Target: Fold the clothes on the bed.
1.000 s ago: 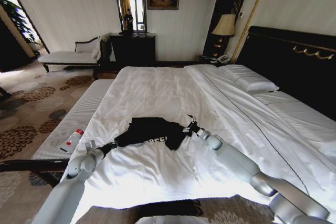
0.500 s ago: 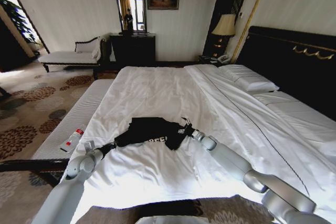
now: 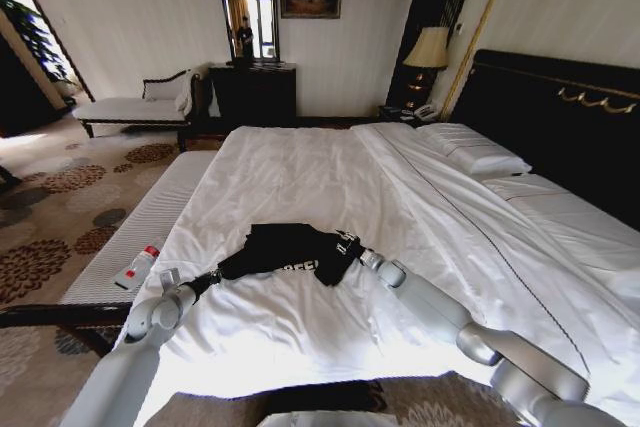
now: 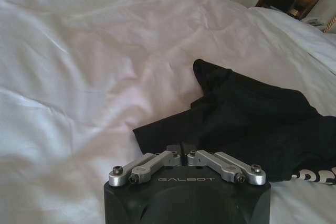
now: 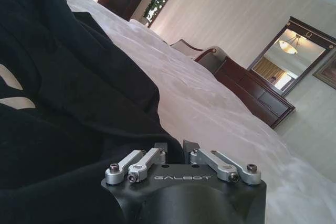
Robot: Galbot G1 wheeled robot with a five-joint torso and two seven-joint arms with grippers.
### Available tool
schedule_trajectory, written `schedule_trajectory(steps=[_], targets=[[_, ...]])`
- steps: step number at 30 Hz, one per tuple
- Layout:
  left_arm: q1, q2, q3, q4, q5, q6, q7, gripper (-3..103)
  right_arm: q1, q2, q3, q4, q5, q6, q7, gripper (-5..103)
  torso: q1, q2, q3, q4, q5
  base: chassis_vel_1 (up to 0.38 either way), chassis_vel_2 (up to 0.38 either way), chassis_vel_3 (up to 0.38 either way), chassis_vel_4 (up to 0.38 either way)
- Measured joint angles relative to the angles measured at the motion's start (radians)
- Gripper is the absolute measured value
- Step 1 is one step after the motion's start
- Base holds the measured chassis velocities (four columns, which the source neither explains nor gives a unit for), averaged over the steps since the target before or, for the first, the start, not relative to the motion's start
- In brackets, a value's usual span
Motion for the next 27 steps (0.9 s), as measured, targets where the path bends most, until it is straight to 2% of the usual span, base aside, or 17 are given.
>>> schedule_trajectory(steps=[4,12,18,20,22,24,26,27], targets=[[-0.003,0.000,-0.005,-0.003,-0.003,-0.003,-0.001,1,-0.009,-0.001,0.008,0.007,-0.012,0.009,0.000,2,0.000,0.000,0.000,0.0000,0.0000,0.000,0.000,0.000,0.000],[-0.021,0.009,-0.009,-0.016,-0.032,-0.032,-0.027,1,-0.054,-0.016,0.081,0.088,-0.024,0.015,0.008,0,0.000,0.000,0.000,-0.0002,0.0002,0.000,0.000,0.000,0.000],[-0.061,0.030,-0.068,-0.113,-0.146,-0.053,-0.090,1,-0.124,-0.055,0.267,0.335,-0.050,-0.019,0.107,0,0.000,0.000,0.000,0.0001,-0.0002,0.000,0.000,0.000,0.000],[-0.082,0.050,-0.124,-0.198,-0.207,-0.054,-0.115,1,-0.172,-0.073,0.389,0.450,-0.067,-0.036,0.141,0,0.000,0.000,0.000,0.0002,-0.0001,0.000,0.000,0.000,0.000],[-0.088,0.057,-0.139,-0.221,-0.226,-0.053,-0.123,1,-0.188,-0.081,0.422,0.481,-0.066,-0.043,0.153,0,0.000,0.000,0.000,-0.0001,-0.0001,0.000,0.000,0.000,0.000],[-0.108,0.089,-0.187,-0.295,-0.293,-0.053,-0.152,1,-0.238,-0.108,0.502,0.576,-0.032,-0.049,0.182,0,0.000,0.000,0.000,-0.0003,0.0003,0.000,0.000,0.000,0.000],[-0.114,0.101,-0.203,-0.319,-0.312,-0.053,-0.161,1,-0.256,-0.118,0.529,0.613,-0.012,-0.049,0.186,0,0.000,0.000,0.000,-0.0003,0.0002,0.000,0.000,0.000,0.000],[-0.120,0.120,-0.229,-0.361,-0.352,-0.052,-0.178,1,-0.288,-0.135,0.572,0.676,0.030,-0.051,0.187,0,0.000,0.000,0.000,-0.0001,0.0001,0.000,0.000,0.000,0.000]])
